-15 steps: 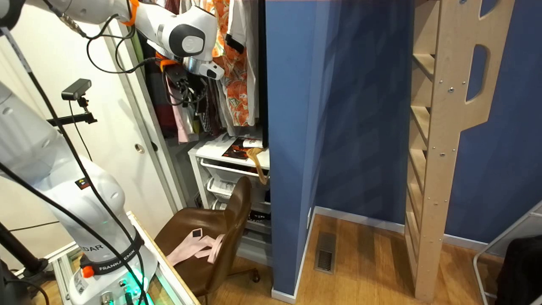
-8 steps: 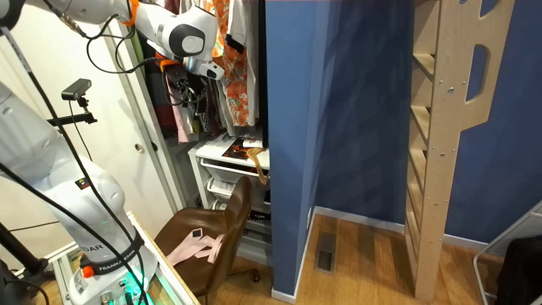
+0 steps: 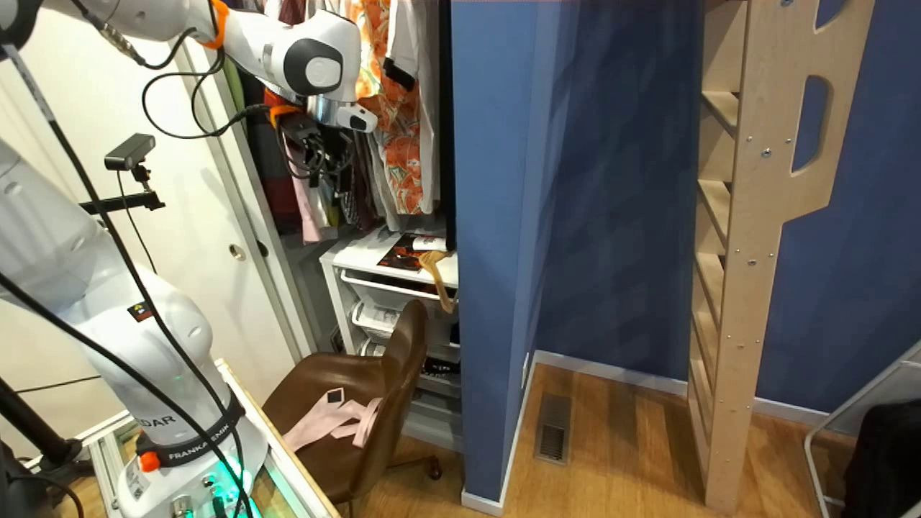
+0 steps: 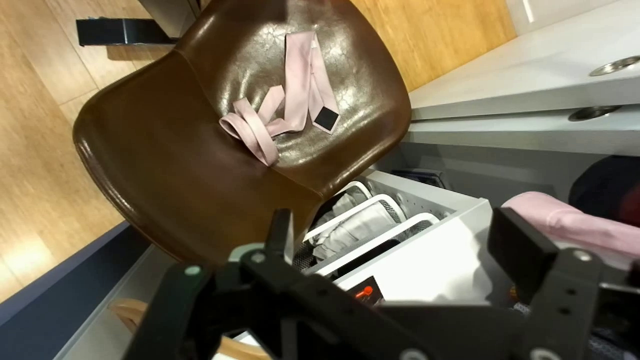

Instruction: Pick up the white golf tee at the far right side of the closet and hang it on the next forward rail in the closet

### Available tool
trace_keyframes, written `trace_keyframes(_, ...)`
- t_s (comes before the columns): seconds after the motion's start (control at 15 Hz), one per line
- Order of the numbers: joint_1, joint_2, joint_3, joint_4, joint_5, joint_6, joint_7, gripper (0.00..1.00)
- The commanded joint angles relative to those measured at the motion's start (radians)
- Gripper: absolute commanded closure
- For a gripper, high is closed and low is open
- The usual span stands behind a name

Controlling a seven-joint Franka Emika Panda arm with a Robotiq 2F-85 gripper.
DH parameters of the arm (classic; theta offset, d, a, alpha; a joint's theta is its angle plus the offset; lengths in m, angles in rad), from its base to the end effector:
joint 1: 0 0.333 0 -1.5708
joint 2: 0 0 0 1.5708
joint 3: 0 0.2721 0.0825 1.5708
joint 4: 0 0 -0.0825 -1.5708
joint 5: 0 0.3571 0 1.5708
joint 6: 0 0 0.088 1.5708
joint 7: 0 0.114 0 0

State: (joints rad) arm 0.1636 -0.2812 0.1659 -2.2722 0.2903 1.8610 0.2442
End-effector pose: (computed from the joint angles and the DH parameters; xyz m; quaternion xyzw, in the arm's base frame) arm 0.4061 0.1657 0.4229 -0.9914 0.0130 0.0939 0.0902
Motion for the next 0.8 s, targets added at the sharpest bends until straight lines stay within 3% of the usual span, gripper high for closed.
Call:
trace_keyframes(0.0,-0.005,0.0,0.005,0.001,0.0,-0.002,-0.002,0.0)
trace_keyframes(0.27,-0.005,0.0,0.005,0.001,-0.002,-0.002,-0.004,0.0)
trace_keyframes(0.73,0.003,-0.158,0.048,0.036,-0.194,0.076,-0.03,0.0)
